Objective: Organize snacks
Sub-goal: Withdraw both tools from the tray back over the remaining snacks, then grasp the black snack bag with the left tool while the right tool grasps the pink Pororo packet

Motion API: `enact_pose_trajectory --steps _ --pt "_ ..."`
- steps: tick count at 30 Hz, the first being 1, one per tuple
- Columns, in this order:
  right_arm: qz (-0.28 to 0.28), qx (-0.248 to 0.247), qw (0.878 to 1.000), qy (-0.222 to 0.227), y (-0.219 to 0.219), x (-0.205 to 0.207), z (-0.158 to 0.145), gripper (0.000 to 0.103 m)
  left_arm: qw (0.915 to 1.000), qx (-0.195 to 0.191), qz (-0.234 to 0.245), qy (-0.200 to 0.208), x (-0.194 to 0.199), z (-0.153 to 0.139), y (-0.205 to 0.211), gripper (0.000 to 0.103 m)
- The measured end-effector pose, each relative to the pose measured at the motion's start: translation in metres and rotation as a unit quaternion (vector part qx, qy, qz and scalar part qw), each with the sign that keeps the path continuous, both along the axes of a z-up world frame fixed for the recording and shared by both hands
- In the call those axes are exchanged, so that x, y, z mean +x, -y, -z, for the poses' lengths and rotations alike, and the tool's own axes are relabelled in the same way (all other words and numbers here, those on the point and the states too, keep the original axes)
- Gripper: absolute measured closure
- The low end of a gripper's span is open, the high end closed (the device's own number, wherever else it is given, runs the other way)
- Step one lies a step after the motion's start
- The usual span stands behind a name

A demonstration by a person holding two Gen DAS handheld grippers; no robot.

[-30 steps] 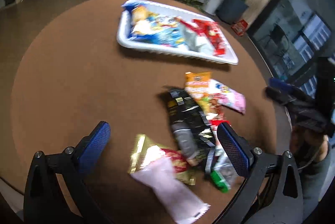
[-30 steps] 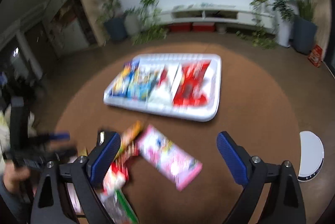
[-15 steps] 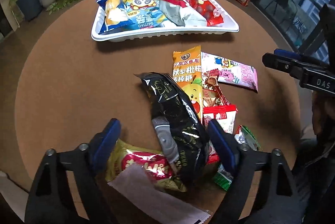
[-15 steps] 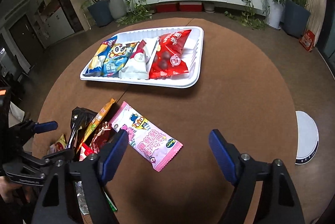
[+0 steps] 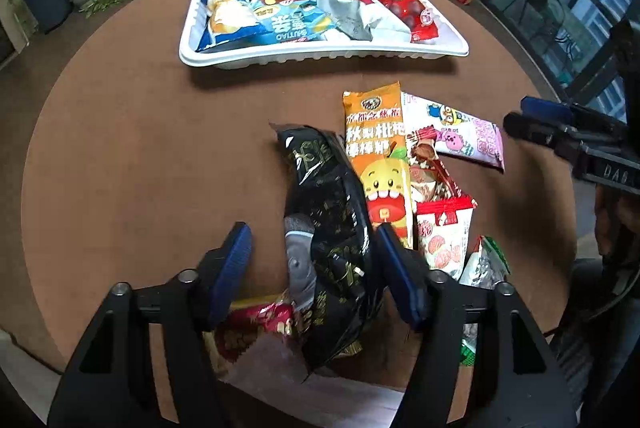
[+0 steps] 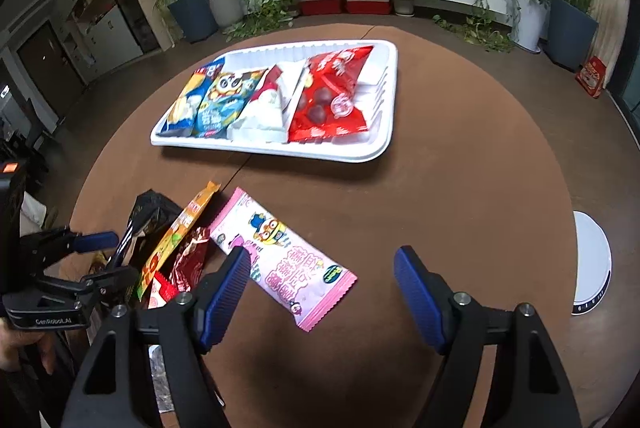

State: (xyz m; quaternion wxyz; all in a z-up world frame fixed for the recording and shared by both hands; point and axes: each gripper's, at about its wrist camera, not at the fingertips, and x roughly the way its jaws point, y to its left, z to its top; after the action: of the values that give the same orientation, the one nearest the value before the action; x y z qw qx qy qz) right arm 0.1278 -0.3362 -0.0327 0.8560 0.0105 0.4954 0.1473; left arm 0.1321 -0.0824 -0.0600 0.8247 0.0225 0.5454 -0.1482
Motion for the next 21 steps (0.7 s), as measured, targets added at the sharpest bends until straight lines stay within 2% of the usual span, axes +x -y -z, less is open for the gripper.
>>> enact_pose_trajectory --steps 3,6,14,21 --pt "-0.020 -0.010 1.000 0.000 -0.007 -0.003 0.002 0.029 0.9999 0.004 0.011 -0.009 0.006 0.003 0.000 0.052" --pt "-0.042 -0.014 0.999 0.003 -0.014 -0.007 0.003 0.029 0.9996 0.011 0.020 -0.018 0.010 0.008 -0.002 0.052" --pt "-0.089 -0.038 0.995 0.010 -0.027 -0.019 0.009 0.029 0.9984 0.039 0.040 -0.012 0.016 0.011 0.002 0.052" --pt "-0.137 -0.063 0.988 0.024 -0.042 -0.020 0.012 0.029 0.9986 0.033 0.042 -0.005 0.017 0.012 -0.001 0.052"
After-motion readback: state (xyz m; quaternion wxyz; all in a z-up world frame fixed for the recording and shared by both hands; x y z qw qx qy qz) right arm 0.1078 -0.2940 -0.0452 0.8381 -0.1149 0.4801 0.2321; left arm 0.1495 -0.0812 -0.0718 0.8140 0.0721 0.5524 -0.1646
